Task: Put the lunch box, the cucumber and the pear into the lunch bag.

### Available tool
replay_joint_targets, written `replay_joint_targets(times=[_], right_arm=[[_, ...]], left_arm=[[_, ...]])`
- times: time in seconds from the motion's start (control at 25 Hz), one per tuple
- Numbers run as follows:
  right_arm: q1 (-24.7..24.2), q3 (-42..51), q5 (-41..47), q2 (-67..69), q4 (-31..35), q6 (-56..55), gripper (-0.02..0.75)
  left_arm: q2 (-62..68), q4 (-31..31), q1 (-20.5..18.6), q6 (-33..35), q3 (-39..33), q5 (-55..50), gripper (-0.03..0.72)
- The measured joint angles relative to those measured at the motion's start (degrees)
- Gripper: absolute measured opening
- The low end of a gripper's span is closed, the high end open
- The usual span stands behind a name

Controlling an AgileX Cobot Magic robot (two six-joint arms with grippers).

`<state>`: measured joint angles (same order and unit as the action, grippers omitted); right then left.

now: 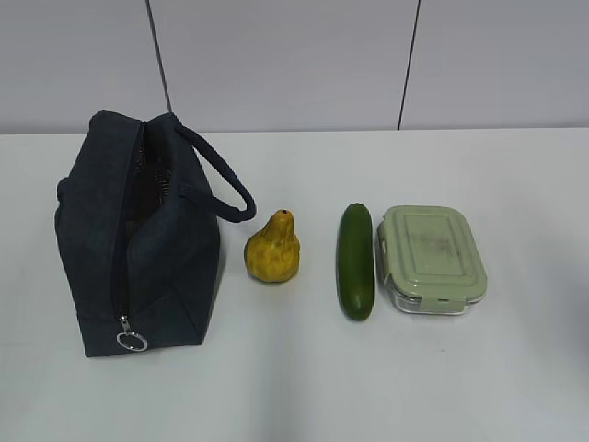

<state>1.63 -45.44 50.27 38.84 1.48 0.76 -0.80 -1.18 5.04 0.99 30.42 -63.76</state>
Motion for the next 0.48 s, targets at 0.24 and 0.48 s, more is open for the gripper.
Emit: replay_joint_targets(times=[0.24, 0.48], right_arm=[[0.00, -11.45, 0.25, 14.78, -1.04, 0.00, 0.530], [0.00, -19.64, 2.25, 27.76, -5.38, 0.00, 0.530]], left_arm=[[0.00, 0.00, 0.00, 0.00, 0.00, 0.00, 0.242], [0.00, 0.00, 0.00, 0.00, 0.00, 0.00, 0.242]])
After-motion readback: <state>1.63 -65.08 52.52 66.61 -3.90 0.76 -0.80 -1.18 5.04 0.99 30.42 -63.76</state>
